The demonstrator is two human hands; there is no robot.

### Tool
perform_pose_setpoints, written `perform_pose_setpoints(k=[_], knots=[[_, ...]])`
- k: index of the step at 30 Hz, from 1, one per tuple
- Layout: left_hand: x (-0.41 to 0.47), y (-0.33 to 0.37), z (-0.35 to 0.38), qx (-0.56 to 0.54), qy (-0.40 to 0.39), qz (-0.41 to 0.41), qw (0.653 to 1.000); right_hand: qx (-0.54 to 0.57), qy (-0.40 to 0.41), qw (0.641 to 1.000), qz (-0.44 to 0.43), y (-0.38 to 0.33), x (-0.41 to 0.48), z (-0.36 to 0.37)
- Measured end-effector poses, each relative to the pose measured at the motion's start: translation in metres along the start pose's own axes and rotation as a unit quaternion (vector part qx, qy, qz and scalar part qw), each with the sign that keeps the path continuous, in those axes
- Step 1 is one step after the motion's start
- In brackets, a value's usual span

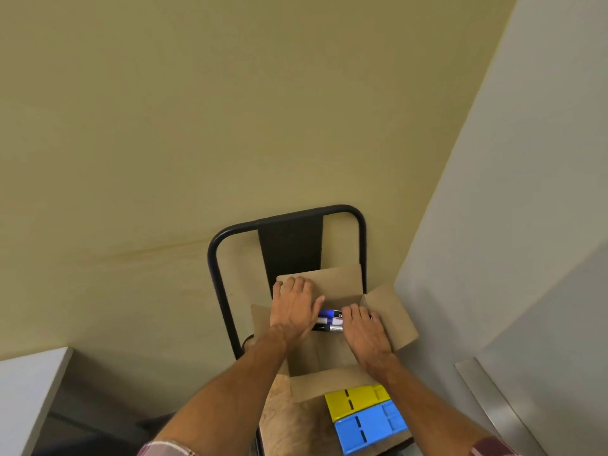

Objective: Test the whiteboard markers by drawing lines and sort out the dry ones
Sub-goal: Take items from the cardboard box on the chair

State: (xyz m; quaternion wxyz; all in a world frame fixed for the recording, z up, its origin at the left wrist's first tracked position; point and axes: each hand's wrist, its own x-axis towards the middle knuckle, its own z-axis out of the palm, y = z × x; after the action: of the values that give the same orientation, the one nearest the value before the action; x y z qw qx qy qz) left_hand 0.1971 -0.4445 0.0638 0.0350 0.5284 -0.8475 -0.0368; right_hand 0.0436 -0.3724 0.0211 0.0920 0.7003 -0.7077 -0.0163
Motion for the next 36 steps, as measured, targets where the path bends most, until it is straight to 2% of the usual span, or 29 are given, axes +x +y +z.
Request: perform_pose_setpoints(k=[4, 6, 10, 13, 15, 19, 23, 25, 27, 31, 33, 36], knots=[[0.003, 0.038, -0.006, -0.061, -0.001, 0.043, 0.997, -0.010, 0.067, 0.996, 0.055, 0.027, -0.017, -0.019], [0.004, 0.060, -0.009, -0.148, -0.005, 0.038, 0.988, -0.016, 0.085, 0.993, 0.074, 0.043, -0.028, -0.024], [0.007, 0.110, -0.008, -0.383, -0.032, -0.010, 0.923, -0.015, 0.073, 0.989, 0.130, 0.072, -0.055, -0.036], [0.001, 0.147, -0.005, -0.468, -0.084, 0.011, 0.880, -0.027, 0.095, 0.981, 0.168, 0.091, -0.079, -0.042], [-0.007, 0.171, -0.004, -0.501, -0.103, 0.016, 0.859, -0.039, 0.106, 0.976, 0.187, 0.102, -0.100, -0.042], [-0.029, 0.216, -0.001, -0.512, -0.100, 0.029, 0.852, -0.020, 0.128, 0.966, 0.223, 0.120, -0.144, -0.039], [-0.059, 0.255, 0.009, -0.535, -0.122, 0.051, 0.834, 0.039, 0.158, 0.957, 0.241, 0.134, -0.200, -0.046], [-0.073, 0.274, 0.015, -0.537, -0.136, 0.065, 0.830, 0.101, 0.185, 0.940, 0.270, 0.140, -0.233, -0.046], [-0.087, 0.291, 0.019, -0.542, -0.141, 0.075, 0.825, 0.169, 0.219, 0.901, 0.333, 0.142, -0.264, -0.045], [-0.127, 0.318, 0.024, -0.525, -0.164, 0.111, 0.828, 0.348, 0.265, 0.781, 0.446, 0.132, -0.321, -0.055], [-0.149, 0.328, 0.031, -0.520, -0.177, 0.125, 0.827, 0.414, 0.289, 0.696, 0.509, 0.131, -0.347, -0.060], [-0.179, 0.339, 0.038, -0.527, -0.196, 0.135, 0.816, 0.529, 0.324, 0.538, 0.571, 0.129, -0.382, -0.066]])
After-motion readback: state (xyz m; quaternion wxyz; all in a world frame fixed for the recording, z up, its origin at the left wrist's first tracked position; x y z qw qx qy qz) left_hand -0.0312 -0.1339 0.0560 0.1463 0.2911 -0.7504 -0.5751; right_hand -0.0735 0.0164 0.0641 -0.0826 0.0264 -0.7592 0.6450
